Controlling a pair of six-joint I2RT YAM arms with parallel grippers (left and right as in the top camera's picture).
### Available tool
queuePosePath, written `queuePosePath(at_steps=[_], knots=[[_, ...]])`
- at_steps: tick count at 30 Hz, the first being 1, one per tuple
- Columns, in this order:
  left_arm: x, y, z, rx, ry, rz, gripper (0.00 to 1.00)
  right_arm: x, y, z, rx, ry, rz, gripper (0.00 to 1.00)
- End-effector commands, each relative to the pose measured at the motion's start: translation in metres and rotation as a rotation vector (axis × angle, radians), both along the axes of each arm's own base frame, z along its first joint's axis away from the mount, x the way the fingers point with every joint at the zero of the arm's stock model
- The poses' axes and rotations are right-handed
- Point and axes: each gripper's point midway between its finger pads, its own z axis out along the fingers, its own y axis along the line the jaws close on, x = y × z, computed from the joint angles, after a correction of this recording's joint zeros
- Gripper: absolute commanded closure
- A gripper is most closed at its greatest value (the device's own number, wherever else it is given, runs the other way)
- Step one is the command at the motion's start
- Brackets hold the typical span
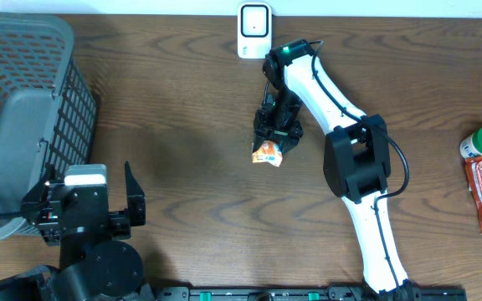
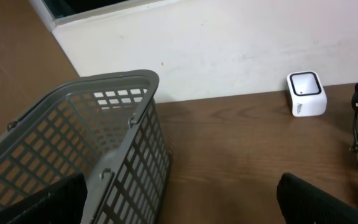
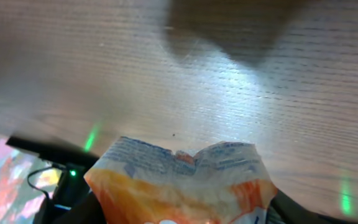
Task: Scan the item barcode
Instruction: 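Carry the orange packet to the scanner and hold it at the window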
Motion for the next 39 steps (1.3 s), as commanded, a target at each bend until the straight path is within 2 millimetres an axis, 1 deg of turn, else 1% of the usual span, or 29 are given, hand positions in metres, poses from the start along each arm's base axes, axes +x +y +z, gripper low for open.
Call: queuePosePath(at_steps=[1, 4, 14, 17, 20, 22, 25, 27, 30, 31, 33, 36, 39], knots=[[-0.001, 0.002, 0.001, -0.006, -0.005, 0.009, 0.02, 0.005, 0.008, 0.028, 0.074, -0.07, 0.019, 0.45], [-0.001, 0.002, 0.001, -0.006, -0.005, 0.009, 0.02, 0.005, 0.009, 0.031, 0.078, -0.079, 0.021, 0.45], [-0.001, 0.002, 0.001, -0.006, -0.005, 0.009, 0.02, 0.004, 0.011, 0.032, 0.081, -0.078, 0.022, 0.46], [-0.001, 0.002, 0.001, -0.006, -0.005, 0.009, 0.02, 0.013, 0.012, 0.027, 0.083, -0.126, 0.03, 0.44], [-0.001, 0.002, 0.001, -0.006, -0.005, 0.009, 0.02, 0.034, 0.021, 0.022, 0.112, -0.214, 0.017, 0.42], [-0.001, 0.002, 0.001, -0.006, -0.005, 0.009, 0.02, 0.051, 0.028, 0.02, 0.136, -0.282, -0.004, 0.41], [-0.001, 0.002, 0.001, -0.006, -0.005, 0.009, 0.02, 0.081, 0.037, 0.023, 0.169, -0.402, -0.035, 0.4], [-0.001, 0.002, 0.001, -0.006, -0.005, 0.009, 0.02, 0.105, 0.039, 0.028, 0.165, -0.504, -0.054, 0.41], [-0.001, 0.002, 0.001, -0.006, -0.005, 0.009, 0.02, 0.146, 0.031, 0.039, 0.088, -0.69, -0.072, 0.43], [-0.001, 0.002, 0.001, -0.006, -0.005, 0.009, 0.02, 0.162, 0.026, 0.046, 0.048, -0.77, -0.079, 0.43], [-0.001, 0.002, 0.001, -0.006, -0.005, 0.009, 0.02, 0.187, 0.018, 0.057, -0.024, -0.898, -0.09, 0.44], [-0.001, 0.002, 0.001, -0.006, -0.005, 0.009, 0.02, 0.221, 0.005, 0.074, -0.129, -1.068, -0.121, 0.41], [-0.001, 0.002, 0.001, -0.006, -0.005, 0.009, 0.02, 0.247, -0.006, 0.089, -0.204, -1.205, -0.151, 0.4]])
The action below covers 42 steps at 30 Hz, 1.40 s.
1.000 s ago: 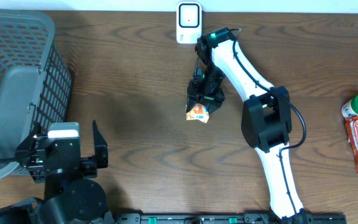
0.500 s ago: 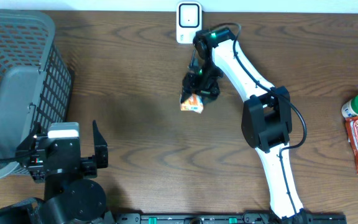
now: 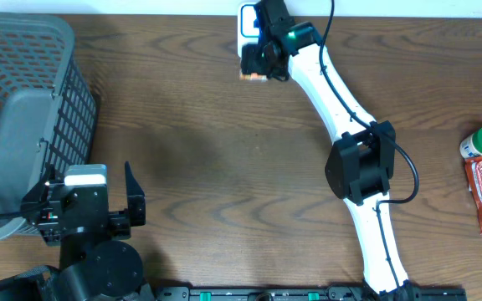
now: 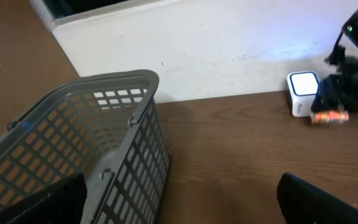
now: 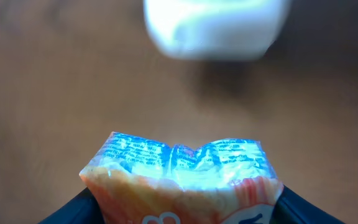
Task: Scan the item barcode
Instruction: 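Carry the orange packet to the scanner and hold it at the window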
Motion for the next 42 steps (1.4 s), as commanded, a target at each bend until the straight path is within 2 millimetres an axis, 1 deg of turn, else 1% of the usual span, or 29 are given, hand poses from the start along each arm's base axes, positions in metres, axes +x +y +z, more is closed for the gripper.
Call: queuePosePath(at_steps=[1, 4, 6, 8, 11, 14, 17, 19, 23, 28, 42], knots=[[-0.001, 0.002, 0.001, -0.006, -0.005, 0.009, 0.02, 0.026, -0.026, 0.039, -0.123, -0.183, -0.112, 0.41], [-0.001, 0.002, 0.001, -0.006, -0.005, 0.009, 0.02, 0.047, -0.019, 0.054, -0.113, -0.304, -0.086, 0.41], [-0.001, 0.002, 0.001, -0.006, -0.005, 0.009, 0.02, 0.063, -0.017, 0.062, -0.106, -0.39, -0.1, 0.41], [-0.001, 0.002, 0.001, -0.006, -0.005, 0.009, 0.02, 0.075, -0.015, 0.065, -0.094, -0.445, -0.119, 0.41], [-0.001, 0.002, 0.001, -0.006, -0.005, 0.009, 0.02, 0.09, -0.012, 0.061, -0.084, -0.508, -0.116, 0.4], [-0.001, 0.002, 0.001, -0.006, -0.005, 0.009, 0.02, 0.106, -0.01, 0.052, -0.099, -0.576, -0.12, 0.39], [-0.001, 0.002, 0.001, -0.006, -0.005, 0.009, 0.02, 0.117, -0.012, 0.044, -0.114, -0.629, -0.15, 0.38], [-0.001, 0.002, 0.001, -0.006, -0.005, 0.009, 0.02, 0.123, -0.008, 0.039, -0.122, -0.665, -0.131, 0.38], [-0.001, 0.002, 0.001, -0.006, -0.005, 0.009, 0.02, 0.13, -0.003, 0.028, -0.146, -0.715, -0.116, 0.38], [-0.001, 0.002, 0.001, -0.006, -0.005, 0.009, 0.02, 0.132, -0.004, 0.028, -0.145, -0.732, -0.129, 0.37], [-0.001, 0.002, 0.001, -0.006, -0.005, 0.009, 0.02, 0.13, -0.003, 0.025, -0.154, -0.717, -0.122, 0.36]])
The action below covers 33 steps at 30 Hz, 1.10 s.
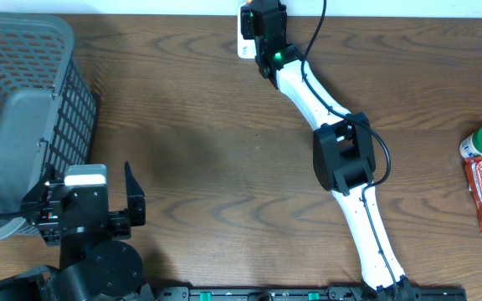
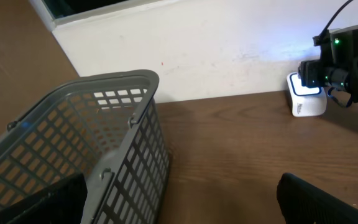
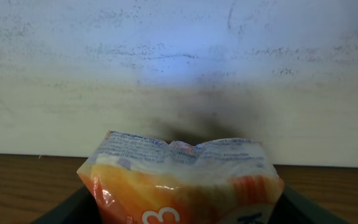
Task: Scan the item barcode
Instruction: 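Carry the orange packet to the scanner and hold it at the window, then carry the orange packet right and release it at the table's right edge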
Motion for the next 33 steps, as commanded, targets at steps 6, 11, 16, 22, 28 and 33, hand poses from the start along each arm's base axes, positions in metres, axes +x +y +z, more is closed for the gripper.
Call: queuePosePath(at_steps=[6, 11, 16, 22, 28, 33], knots=[[-0.001, 0.002, 0.001, -0.006, -0.005, 0.009, 0.02, -0.023, -0.006, 0.047, -0.079, 0.06, -0.007, 0.34], [-0.001, 0.002, 0.001, -0.006, -0.005, 0.009, 0.02, -0.072, -0.051, 0.128, -0.151, 0.141, -0.085, 0.35], [-0.001, 0.002, 0.001, -0.006, -0.005, 0.009, 0.02, -0.146, -0.118, 0.17, -0.185, 0.326, -0.188, 0.48], [-0.001, 0.002, 0.001, -0.006, -0.005, 0.009, 0.02, -0.206, -0.232, 0.155, -0.273, 0.581, -0.457, 0.46], [-0.001, 0.002, 0.001, -0.006, -0.005, 0.009, 0.02, -0.223, -0.333, 0.106, -0.218, 0.783, -0.67, 0.46], [-0.001, 0.002, 0.001, -0.006, -0.005, 0.009, 0.02, -0.225, -0.405, 0.058, -0.082, 0.88, -0.779, 0.47]])
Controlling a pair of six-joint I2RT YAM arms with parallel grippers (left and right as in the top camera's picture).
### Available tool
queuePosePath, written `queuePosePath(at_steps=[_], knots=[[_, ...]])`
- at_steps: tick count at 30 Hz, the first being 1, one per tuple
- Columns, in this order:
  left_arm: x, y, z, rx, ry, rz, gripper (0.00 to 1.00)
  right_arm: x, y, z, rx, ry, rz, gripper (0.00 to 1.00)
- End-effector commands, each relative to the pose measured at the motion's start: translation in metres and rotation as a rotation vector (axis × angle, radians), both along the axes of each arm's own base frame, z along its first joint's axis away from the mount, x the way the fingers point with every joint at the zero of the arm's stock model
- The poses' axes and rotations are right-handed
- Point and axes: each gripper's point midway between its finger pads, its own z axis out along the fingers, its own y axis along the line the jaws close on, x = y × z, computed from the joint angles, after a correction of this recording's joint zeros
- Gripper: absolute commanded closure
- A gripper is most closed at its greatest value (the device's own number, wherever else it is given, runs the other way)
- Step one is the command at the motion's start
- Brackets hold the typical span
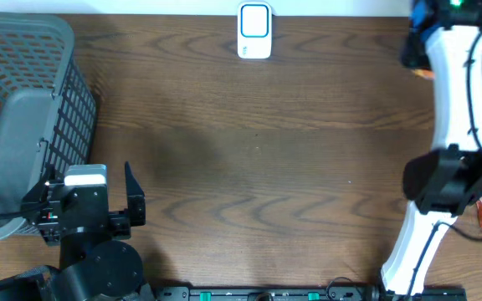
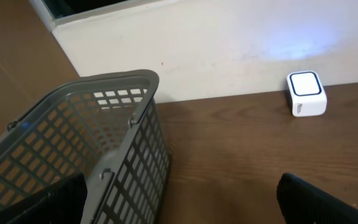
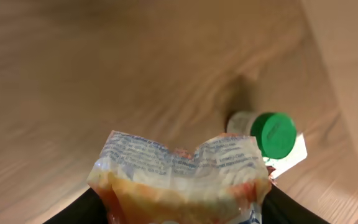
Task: Scan the item barcode
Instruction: 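Carry the orange packet right and release it at the table's right edge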
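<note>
An orange and white snack packet (image 3: 182, 180) fills the bottom of the right wrist view, with my right gripper (image 3: 182, 208) shut on it. Overhead, that gripper (image 1: 418, 52) is high at the far right of the table, a sliver of the packet (image 1: 425, 73) showing beside the arm. The white barcode scanner (image 1: 254, 30) stands at the back edge, middle, and also shows in the left wrist view as a small white scanner (image 2: 306, 93). My left gripper (image 2: 179, 202) rests open near the basket, nothing between its fingers.
A grey mesh basket (image 1: 23, 109) takes up the left side. A green-capped bottle (image 3: 263, 132) lies below the held packet; overhead only its cap shows past the arm. A red wrapper lies at the right edge.
My right gripper, still holding the packet, has gone from in front of the scanner to the far right of the table, above the green-capped bottle. The left arm has not moved.
My right gripper first held the packet over the middle of the table. Then it held it just in front of the scanner, then right up against it facing the wall. Now the packet is over the table's right side, away from the scanner.
</note>
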Motion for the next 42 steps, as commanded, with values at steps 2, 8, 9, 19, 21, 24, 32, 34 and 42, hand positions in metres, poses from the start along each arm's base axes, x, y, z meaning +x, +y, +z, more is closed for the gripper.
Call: queuePosePath(at_steps=[2, 8, 9, 19, 21, 24, 32, 34, 42], knots=[[-0.001, 0.002, 0.001, -0.006, -0.005, 0.009, 0.02, -0.007, -0.055, -0.039, 0.098, 0.014, -0.153, 0.49], [-0.001, 0.002, 0.001, -0.006, -0.005, 0.009, 0.02, -0.025, -0.108, -0.123, 0.183, 0.143, -0.28, 0.51], [-0.001, 0.002, 0.001, -0.006, -0.005, 0.009, 0.02, -0.028, -0.112, -0.135, 0.198, 0.161, -0.292, 0.5], [-0.001, 0.002, 0.001, -0.006, -0.005, 0.009, 0.02, -0.03, -0.134, -0.145, 0.24, 0.123, -0.341, 0.01], [-0.001, 0.002, 0.001, -0.006, -0.005, 0.009, 0.02, -0.027, -0.138, -0.111, 0.222, 0.047, -0.353, 0.01], [-0.001, 0.002, 0.001, -0.005, -0.005, 0.009, 0.02, -0.024, -0.139, -0.04, 0.189, -0.119, -0.361, 0.01], [-0.001, 0.002, 0.001, -0.006, -0.005, 0.009, 0.02, -0.035, -0.063, 0.214, 0.298, -0.803, -0.057, 0.01], [-0.001, 0.002, 0.001, -0.006, -0.005, 0.009, 0.02, -0.053, -0.035, 0.279, 0.33, -0.996, 0.032, 0.01], [-0.001, 0.002, 0.001, -0.006, -0.005, 0.009, 0.02, -0.161, 0.059, 0.447, 0.338, -1.477, 0.342, 0.01]])
